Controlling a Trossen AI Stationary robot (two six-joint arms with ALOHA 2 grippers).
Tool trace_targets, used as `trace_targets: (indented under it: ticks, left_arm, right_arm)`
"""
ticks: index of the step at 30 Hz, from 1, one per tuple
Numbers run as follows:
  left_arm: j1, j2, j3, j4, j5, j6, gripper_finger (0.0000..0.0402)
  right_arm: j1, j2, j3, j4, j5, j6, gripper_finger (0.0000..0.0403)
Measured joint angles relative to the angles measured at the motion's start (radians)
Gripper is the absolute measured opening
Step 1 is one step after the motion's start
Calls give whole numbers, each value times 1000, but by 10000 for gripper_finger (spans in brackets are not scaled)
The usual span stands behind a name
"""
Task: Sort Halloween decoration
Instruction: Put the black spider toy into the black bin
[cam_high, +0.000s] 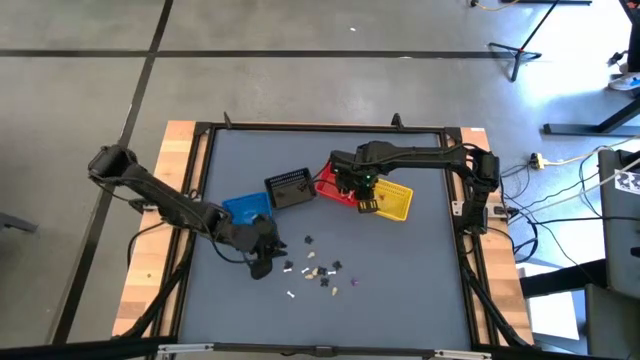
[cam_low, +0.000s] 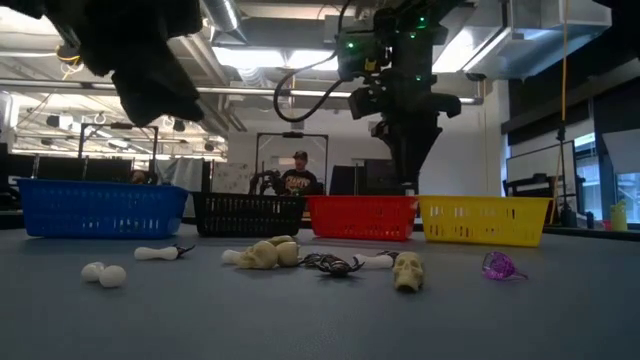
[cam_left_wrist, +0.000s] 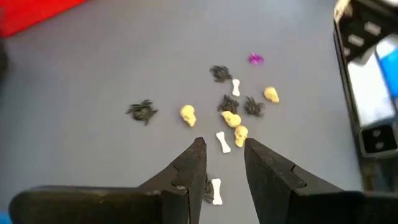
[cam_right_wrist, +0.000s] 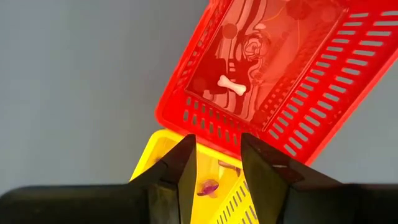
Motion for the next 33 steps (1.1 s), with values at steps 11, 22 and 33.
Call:
trace_targets:
  ticks: [11, 22, 33]
  left_arm:
    - [-26, 201, 0, 140, -29, 54, 102]
    - [-53, 297, 0, 150, 8, 56, 102]
    - [-80, 312, 0, 152, -32, 208, 102]
  right_arm:
    - [0, 0, 0, 9, 0, 0, 124]
    - [0, 0, 0, 57, -1, 0, 124]
    - [0, 0, 0, 57, -11, -1, 124]
